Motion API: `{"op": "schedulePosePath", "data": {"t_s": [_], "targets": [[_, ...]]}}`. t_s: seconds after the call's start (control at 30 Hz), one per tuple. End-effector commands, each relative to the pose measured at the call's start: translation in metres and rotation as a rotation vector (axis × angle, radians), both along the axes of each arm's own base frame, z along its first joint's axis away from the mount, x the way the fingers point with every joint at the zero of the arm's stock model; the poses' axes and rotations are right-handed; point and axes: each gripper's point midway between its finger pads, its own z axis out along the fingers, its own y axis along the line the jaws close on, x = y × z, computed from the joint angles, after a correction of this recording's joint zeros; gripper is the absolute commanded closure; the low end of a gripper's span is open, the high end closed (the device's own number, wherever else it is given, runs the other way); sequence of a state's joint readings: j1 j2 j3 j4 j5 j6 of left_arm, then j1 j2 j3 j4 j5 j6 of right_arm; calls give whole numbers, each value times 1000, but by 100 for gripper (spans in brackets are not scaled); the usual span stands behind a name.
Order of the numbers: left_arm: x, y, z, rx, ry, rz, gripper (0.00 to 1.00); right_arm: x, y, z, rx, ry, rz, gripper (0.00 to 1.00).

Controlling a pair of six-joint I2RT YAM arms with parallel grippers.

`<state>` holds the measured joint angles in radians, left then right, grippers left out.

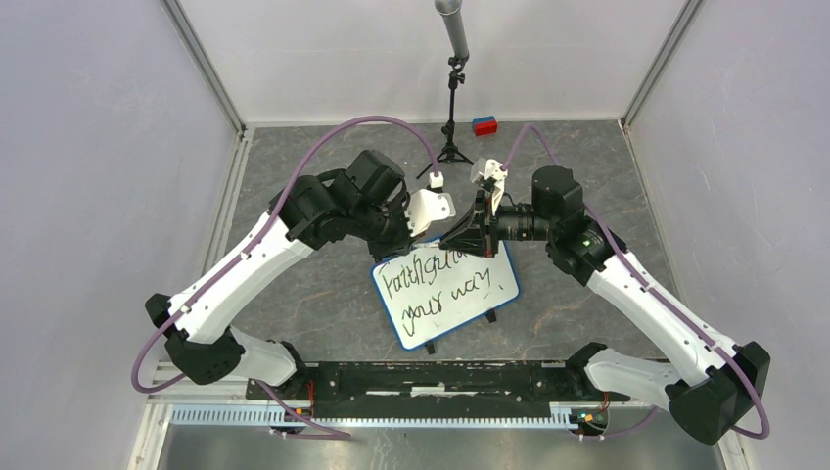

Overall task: Write a sentence on the whiteboard
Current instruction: Close the whiteboard marker at the center of the board.

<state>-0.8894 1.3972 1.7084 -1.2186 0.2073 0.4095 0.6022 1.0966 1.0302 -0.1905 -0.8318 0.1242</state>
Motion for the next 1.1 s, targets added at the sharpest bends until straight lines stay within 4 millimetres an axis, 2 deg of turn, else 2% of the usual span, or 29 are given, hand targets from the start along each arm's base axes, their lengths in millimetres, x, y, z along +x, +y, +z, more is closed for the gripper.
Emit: {"op": "schedulePosePath", "data": {"t_s": [0.0, 0.27, 0.4, 0.57, 0.8, 1.07], "targets": [[19, -37, 46, -211, -100, 4, 98, -9, 5, 17, 29, -50, 47, 100], [26, -31, 39, -184, -118, 41, 98, -13, 3, 15, 22, -55, 56, 100], [11, -33, 41, -200, -125, -88, 98, -12, 4, 16, 25, -52, 58, 100], [9, -36, 46, -183, -190, -189, 98, -9, 9, 14, 33, -16, 61, 100], [4, -52, 46, -143, -250, -262, 98, -15, 17, 7, 50, 47, 100, 100], [-12, -85, 58, -176, -281, -328, 98, -16, 23, 1, 55, 72, 117, 100]]}}
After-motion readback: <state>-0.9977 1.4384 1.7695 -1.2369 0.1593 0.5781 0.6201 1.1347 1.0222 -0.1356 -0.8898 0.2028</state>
